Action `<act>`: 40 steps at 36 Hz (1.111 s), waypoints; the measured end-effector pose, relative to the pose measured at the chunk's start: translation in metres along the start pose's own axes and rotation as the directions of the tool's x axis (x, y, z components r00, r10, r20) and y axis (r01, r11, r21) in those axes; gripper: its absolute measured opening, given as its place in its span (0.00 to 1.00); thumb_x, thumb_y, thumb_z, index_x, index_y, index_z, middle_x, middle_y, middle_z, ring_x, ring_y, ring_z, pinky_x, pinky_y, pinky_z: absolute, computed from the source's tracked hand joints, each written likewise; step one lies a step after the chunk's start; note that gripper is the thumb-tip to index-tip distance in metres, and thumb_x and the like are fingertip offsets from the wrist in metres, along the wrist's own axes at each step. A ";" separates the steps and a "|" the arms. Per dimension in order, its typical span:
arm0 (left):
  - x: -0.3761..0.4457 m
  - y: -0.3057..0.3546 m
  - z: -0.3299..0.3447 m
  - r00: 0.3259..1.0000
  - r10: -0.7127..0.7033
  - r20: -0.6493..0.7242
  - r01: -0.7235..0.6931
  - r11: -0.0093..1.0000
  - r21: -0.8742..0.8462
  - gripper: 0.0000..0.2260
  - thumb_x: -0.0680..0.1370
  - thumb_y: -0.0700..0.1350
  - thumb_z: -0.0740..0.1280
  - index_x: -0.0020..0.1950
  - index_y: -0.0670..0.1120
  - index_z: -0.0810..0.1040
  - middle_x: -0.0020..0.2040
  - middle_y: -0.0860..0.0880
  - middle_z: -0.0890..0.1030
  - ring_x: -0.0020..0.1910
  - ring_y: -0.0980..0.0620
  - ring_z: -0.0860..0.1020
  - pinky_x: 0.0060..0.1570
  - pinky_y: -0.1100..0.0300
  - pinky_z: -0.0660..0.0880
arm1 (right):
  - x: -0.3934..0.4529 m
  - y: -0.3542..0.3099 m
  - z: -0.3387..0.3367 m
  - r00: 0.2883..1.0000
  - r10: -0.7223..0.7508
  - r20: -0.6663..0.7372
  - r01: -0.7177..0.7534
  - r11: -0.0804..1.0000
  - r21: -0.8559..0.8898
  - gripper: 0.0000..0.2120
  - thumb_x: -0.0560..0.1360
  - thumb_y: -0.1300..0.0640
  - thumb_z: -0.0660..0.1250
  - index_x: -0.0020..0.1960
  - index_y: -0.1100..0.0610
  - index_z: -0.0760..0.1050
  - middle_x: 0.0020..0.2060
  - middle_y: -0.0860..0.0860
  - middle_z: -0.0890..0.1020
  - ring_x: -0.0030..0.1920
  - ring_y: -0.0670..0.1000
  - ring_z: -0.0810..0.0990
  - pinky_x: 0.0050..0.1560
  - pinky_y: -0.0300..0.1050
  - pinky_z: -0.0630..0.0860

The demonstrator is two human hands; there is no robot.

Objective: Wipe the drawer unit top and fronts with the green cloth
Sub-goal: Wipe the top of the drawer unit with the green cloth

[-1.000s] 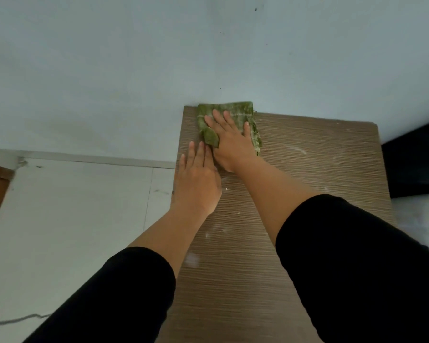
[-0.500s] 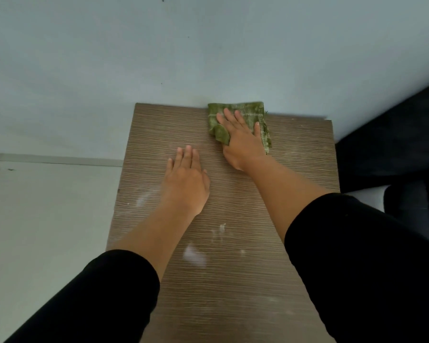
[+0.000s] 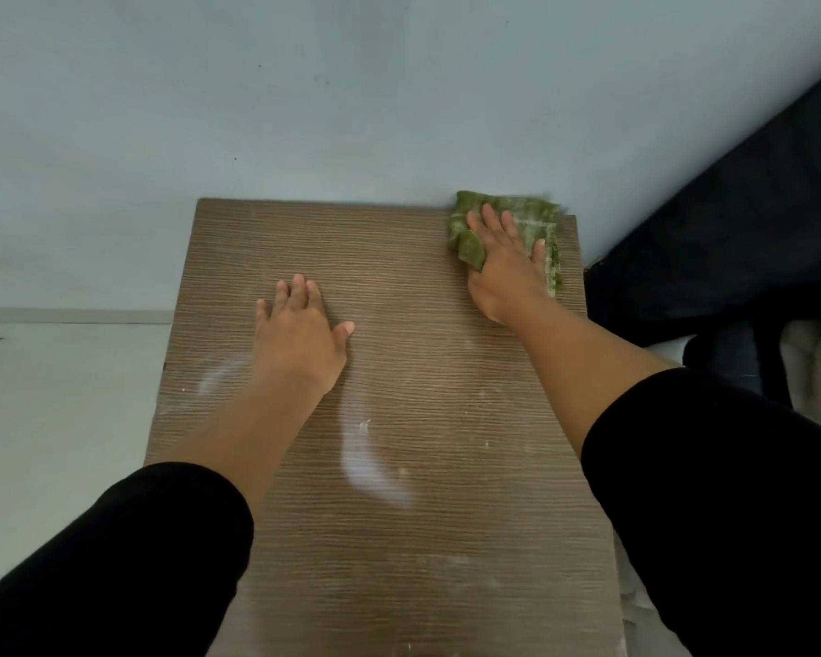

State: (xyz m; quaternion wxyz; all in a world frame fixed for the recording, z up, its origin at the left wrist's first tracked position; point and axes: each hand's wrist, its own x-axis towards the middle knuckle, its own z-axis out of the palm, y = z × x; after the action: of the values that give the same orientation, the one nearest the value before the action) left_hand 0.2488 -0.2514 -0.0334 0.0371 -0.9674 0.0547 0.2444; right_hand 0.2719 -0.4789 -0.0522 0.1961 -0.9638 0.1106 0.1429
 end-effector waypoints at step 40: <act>-0.027 -0.006 0.036 0.976 -0.024 -0.214 -0.011 0.987 -0.162 0.27 0.82 0.51 0.45 0.76 0.41 0.41 0.78 0.44 0.43 0.76 0.46 0.41 0.74 0.46 0.41 | -0.073 0.021 0.028 0.945 0.290 -0.148 -0.280 0.956 0.087 0.32 0.78 0.62 0.54 0.76 0.59 0.42 0.77 0.53 0.42 0.76 0.52 0.38 0.74 0.48 0.36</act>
State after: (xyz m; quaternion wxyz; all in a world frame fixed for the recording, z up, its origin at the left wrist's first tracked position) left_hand 0.2090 -0.2398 -0.0522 -0.0473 -0.9882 0.0352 0.1415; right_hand 0.1920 -0.4745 -0.0609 0.1952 -0.9390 0.2687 0.0888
